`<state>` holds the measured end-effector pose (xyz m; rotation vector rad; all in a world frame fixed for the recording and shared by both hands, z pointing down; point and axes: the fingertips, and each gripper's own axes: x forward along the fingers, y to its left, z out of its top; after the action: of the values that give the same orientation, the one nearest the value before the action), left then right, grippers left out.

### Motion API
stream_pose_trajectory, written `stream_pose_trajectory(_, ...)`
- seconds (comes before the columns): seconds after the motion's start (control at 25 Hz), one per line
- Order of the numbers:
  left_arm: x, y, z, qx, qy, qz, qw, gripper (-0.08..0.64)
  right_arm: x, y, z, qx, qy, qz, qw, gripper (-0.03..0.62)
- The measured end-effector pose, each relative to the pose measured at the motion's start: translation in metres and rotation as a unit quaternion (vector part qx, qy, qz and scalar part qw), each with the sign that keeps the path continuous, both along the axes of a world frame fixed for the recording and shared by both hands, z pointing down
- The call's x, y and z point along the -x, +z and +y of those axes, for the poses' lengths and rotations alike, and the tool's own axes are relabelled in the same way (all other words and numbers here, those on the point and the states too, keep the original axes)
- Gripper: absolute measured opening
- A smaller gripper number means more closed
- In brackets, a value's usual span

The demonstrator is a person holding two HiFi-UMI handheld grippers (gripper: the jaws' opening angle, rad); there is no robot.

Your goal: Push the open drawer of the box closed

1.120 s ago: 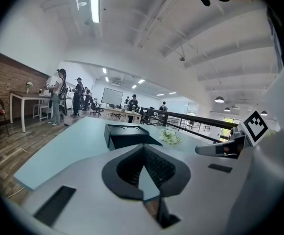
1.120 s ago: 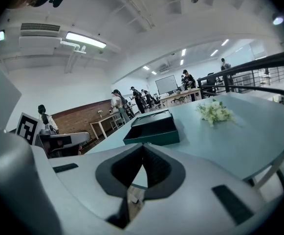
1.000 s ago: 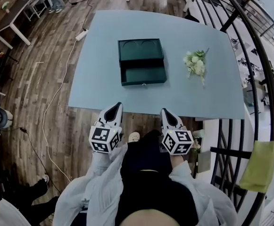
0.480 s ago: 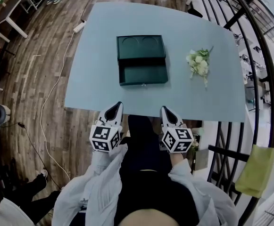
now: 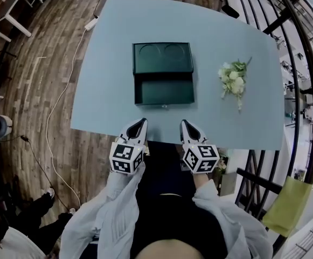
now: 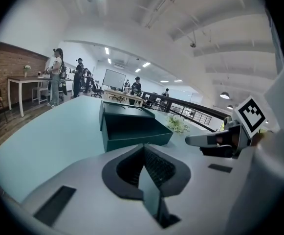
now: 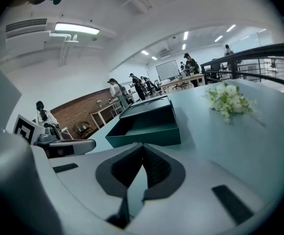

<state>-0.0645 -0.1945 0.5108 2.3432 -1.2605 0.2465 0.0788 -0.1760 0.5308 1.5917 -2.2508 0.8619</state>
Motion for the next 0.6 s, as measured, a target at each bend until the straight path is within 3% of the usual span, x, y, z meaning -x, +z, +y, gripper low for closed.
stream_pose_trajectory(0.6,-0.003,0.043,-0.037,0.075,-0.025,-0.019,0.9967,0.015,-0.005,0.029,-0.046,0.038,-0.004,0.003,0.999,0.006)
